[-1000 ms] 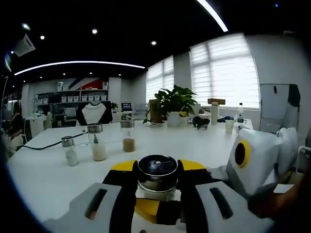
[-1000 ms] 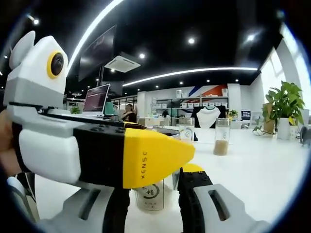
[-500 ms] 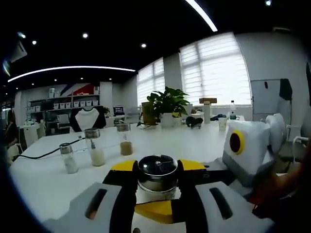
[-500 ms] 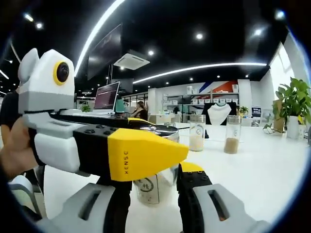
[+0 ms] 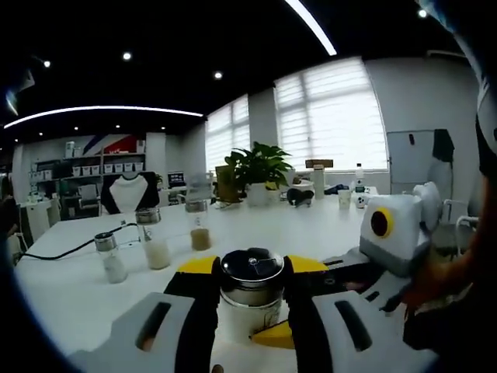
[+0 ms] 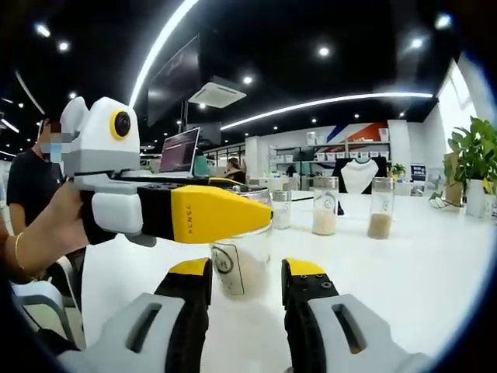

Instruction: Rotate the seasoning bottle until the label or dispensing opening points toward the visible target arrow and the bottle remains upright within the marked orientation range

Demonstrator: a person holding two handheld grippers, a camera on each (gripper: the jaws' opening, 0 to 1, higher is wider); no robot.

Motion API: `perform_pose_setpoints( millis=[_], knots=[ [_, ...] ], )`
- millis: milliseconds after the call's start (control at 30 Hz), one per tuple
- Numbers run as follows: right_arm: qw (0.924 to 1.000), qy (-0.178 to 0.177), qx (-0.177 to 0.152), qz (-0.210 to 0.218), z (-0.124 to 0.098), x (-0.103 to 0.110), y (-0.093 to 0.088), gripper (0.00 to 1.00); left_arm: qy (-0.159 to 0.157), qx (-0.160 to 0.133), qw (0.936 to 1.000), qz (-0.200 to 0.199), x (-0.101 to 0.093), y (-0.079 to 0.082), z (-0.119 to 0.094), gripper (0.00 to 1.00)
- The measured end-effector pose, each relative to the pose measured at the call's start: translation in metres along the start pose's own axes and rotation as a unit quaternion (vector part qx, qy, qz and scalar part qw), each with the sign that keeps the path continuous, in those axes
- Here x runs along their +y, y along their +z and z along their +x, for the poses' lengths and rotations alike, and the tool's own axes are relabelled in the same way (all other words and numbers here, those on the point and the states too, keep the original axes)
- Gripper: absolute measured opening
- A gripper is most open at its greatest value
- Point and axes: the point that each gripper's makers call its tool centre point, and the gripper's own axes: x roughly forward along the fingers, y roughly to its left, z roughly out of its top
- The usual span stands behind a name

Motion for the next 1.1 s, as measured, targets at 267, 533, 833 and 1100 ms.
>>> perform_pose_setpoints(
  millis=[267, 533, 833, 1100],
  knots=[
    [1.0000, -0.002, 0.008, 0.003, -0.005, -0.003, -0.004, 0.32, 0.056, -0.001, 0.9982, -0.021, 0.038, -0.007, -0.020, 0.34],
    [0.9994, -0.002, 0.003, 0.033, -0.013, -0.008, 0.002, 0.32, 0.088, 0.011, 0.9958, -0.021, 0.062, -0.019, -0.032, 0.34],
    [0.9989, -0.016, -0.008, 0.042, -0.019, -0.018, 0.008, 0.32, 0.113, 0.026, 0.9929, -0.027, 0.083, -0.036, -0.050, 0.34],
    [0.9985, -0.030, 0.003, 0.045, -0.024, -0.026, 0.002, 0.31, 0.139, 0.032, 0.9894, -0.026, 0.107, -0.039, -0.065, 0.34]
  ],
)
